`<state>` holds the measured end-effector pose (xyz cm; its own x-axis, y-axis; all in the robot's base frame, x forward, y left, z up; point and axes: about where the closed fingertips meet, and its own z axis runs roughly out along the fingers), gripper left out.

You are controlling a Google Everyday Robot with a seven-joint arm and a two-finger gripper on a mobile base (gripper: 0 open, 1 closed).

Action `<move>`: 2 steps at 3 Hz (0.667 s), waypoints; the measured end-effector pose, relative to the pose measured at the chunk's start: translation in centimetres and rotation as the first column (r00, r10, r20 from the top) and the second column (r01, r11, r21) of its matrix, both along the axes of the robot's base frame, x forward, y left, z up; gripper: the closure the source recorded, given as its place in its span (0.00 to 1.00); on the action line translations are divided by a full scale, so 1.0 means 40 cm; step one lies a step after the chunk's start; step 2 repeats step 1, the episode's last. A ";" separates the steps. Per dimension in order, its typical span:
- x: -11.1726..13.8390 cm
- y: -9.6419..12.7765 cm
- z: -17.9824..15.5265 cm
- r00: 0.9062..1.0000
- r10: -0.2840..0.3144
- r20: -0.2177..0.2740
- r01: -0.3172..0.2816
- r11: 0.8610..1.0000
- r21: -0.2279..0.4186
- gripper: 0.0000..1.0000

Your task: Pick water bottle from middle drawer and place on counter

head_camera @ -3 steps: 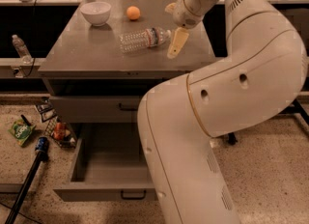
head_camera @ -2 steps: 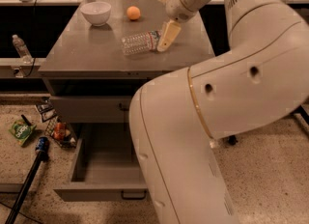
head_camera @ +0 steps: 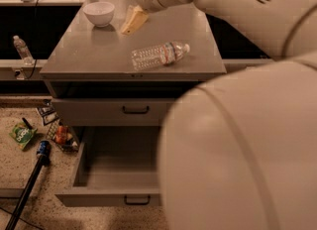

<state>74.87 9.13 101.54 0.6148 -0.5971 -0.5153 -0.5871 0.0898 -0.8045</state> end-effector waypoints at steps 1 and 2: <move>-0.044 0.033 0.029 0.998 0.014 0.055 -0.015 1.000 0.025 0.00; -0.044 0.033 0.029 0.998 0.014 0.055 -0.015 1.000 0.025 0.00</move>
Offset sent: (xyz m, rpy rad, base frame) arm 0.0000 0.0000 0.0000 0.0000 0.0000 0.0000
